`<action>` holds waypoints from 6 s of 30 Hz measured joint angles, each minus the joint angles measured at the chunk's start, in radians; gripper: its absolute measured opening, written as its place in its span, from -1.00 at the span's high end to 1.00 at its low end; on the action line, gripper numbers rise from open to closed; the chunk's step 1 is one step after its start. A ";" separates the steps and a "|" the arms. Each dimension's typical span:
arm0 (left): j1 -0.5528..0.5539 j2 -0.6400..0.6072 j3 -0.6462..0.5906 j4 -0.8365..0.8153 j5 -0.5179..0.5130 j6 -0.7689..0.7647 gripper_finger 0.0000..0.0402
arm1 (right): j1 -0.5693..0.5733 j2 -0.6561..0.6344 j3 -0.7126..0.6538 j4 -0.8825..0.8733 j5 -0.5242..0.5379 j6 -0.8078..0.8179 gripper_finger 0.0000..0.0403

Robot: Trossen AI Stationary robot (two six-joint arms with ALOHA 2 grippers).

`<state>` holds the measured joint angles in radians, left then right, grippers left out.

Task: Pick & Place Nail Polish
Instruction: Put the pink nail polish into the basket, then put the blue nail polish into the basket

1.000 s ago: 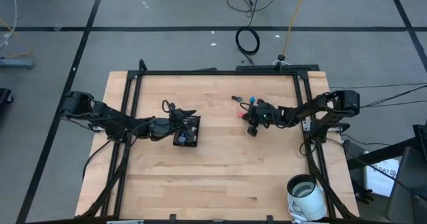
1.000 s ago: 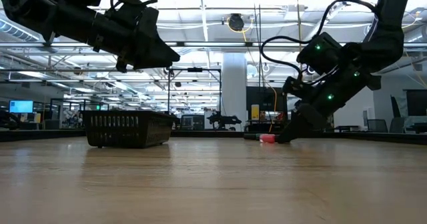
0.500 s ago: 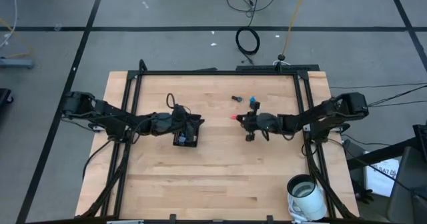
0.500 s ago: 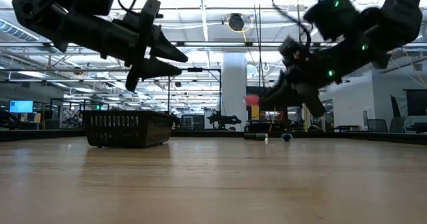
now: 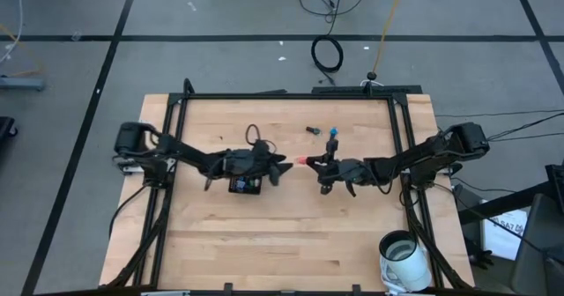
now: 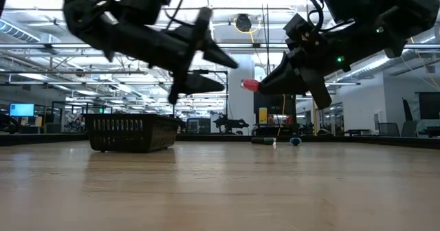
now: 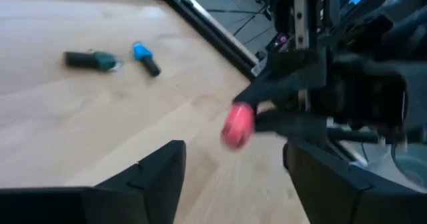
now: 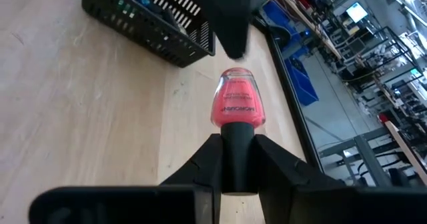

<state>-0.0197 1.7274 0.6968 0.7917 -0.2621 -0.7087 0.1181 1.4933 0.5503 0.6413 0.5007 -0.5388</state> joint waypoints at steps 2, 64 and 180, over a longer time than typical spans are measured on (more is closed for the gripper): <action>0.006 0.038 0.049 -0.002 0.019 0.000 -0.31 | 0.005 0.000 0.000 -0.001 0.001 0.000 0.75; -0.095 -0.147 0.107 -0.316 -0.052 0.634 0.74 | 0.005 -0.165 0.000 -0.195 0.153 0.386 -0.18; 0.012 -0.421 -0.197 -0.510 -0.389 0.152 -0.86 | -0.544 0.034 0.002 -0.533 -0.187 0.953 -0.03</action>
<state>-0.0074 1.3062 0.4999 0.2820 -0.6510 -0.5568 -0.4263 1.5277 0.5526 0.1079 0.3133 0.4143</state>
